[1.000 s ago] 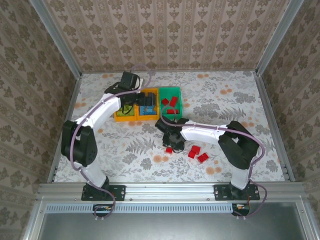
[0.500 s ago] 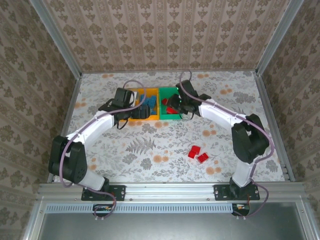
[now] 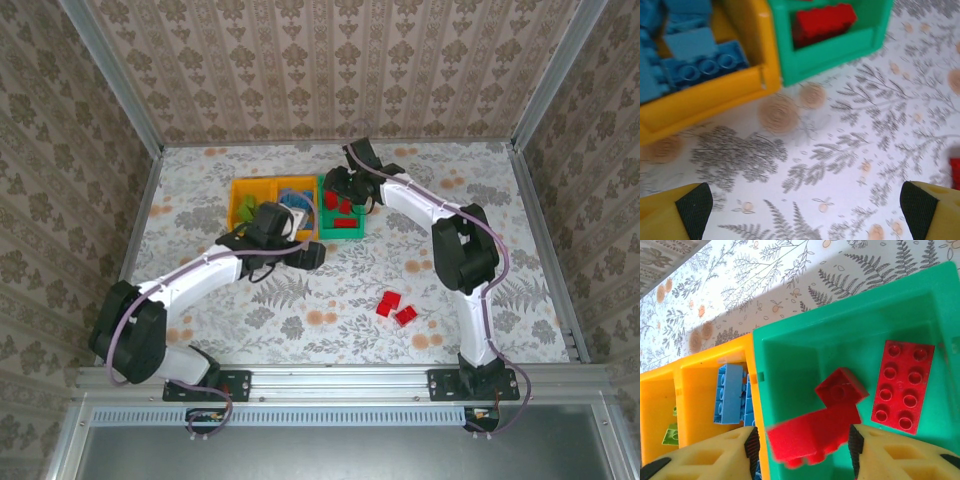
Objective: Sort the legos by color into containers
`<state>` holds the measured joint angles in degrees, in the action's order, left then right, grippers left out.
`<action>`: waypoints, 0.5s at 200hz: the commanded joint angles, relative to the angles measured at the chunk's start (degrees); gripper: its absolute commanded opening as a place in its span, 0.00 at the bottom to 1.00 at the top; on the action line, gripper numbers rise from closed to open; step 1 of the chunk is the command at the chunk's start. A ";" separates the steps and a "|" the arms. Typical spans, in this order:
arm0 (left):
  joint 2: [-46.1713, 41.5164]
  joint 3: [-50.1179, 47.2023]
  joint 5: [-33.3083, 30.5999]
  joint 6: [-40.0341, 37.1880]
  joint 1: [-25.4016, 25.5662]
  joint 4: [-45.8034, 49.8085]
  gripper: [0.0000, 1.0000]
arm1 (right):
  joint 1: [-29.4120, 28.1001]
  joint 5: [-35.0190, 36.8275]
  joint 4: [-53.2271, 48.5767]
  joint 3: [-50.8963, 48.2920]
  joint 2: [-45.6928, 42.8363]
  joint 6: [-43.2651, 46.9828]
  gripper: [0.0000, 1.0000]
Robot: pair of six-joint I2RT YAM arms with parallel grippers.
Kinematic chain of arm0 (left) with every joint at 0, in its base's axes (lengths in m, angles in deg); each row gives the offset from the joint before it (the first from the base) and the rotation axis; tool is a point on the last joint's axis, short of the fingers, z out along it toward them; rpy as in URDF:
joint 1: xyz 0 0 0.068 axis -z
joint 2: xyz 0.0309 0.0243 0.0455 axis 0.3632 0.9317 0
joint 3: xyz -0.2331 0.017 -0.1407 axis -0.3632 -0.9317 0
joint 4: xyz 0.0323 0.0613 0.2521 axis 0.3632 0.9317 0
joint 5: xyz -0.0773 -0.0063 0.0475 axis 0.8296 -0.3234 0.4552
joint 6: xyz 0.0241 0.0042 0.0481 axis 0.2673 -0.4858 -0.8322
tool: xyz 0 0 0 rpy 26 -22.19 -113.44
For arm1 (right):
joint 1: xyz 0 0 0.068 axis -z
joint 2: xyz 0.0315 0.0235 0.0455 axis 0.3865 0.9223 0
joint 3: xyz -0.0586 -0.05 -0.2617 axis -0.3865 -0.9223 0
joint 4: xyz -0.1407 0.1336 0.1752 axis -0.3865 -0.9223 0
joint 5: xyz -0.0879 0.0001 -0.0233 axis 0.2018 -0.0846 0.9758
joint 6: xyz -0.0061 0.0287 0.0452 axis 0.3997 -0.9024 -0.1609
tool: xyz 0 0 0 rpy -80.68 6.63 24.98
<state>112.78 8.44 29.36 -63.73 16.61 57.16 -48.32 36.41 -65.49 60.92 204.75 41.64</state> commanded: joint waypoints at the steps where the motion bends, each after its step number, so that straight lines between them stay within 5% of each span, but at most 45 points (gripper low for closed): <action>1: -1.70 -1.59 1.32 -1.81 2.78 -2.77 1.00 | 0.68 1.63 -3.81 3.59 1.00 1.70 0.60; 54: 1.92 0.78 2.79 -3.76 11.51 -3.37 0.99 | 0.88 1.05 -1.38 -1.65 -6.85 2.60 0.85; 100: 11.93 8.97 7.16 -5.81 19.32 -0.58 0.91 | 1.77 5.81 -1.43 -13.59 -20.89 6.23 0.94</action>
<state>120.02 11.94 33.40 -67.01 32.33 54.78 -47.60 38.03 -66.37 51.41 192.92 45.07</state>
